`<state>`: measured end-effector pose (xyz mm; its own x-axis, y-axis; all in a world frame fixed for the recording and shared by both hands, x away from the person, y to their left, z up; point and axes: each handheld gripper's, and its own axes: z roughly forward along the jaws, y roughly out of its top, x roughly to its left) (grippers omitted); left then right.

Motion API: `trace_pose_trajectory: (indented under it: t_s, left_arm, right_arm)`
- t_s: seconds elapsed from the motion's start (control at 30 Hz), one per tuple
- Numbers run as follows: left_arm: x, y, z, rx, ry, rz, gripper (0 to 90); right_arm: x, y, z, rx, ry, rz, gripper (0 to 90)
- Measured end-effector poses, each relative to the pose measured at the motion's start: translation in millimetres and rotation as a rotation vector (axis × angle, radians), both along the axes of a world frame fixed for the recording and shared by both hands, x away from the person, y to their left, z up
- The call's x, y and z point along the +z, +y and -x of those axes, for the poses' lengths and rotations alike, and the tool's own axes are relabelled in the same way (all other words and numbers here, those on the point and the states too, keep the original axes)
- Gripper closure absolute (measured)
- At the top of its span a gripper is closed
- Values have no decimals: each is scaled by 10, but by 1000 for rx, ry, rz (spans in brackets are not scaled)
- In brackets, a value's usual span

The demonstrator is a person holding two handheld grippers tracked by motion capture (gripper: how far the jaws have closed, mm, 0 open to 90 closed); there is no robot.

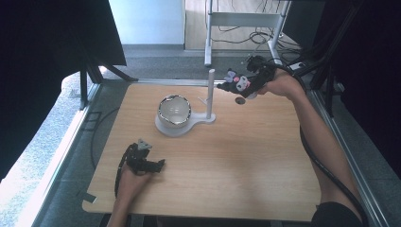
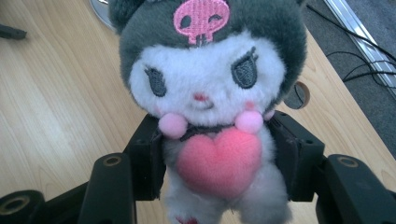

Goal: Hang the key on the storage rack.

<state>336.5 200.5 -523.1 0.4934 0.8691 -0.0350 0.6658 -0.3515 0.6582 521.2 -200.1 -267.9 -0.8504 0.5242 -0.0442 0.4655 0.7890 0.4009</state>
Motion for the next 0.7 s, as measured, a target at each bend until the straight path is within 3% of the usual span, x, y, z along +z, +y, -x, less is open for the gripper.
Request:
trace_pose_trajectory:
  t_s: [0.37,0.57,0.7]
  left_arm:
    - [0,0,0,0,0,0,0]
    - [0,0,0,0,0,0,0]
    - [0,0,0,0,0,0,0]
  right_arm:
    - [1,230,31,44,-2,4,432]
    - [-102,334,58,84,16,18,432]
    - [-252,375,73,96,43,26,432]
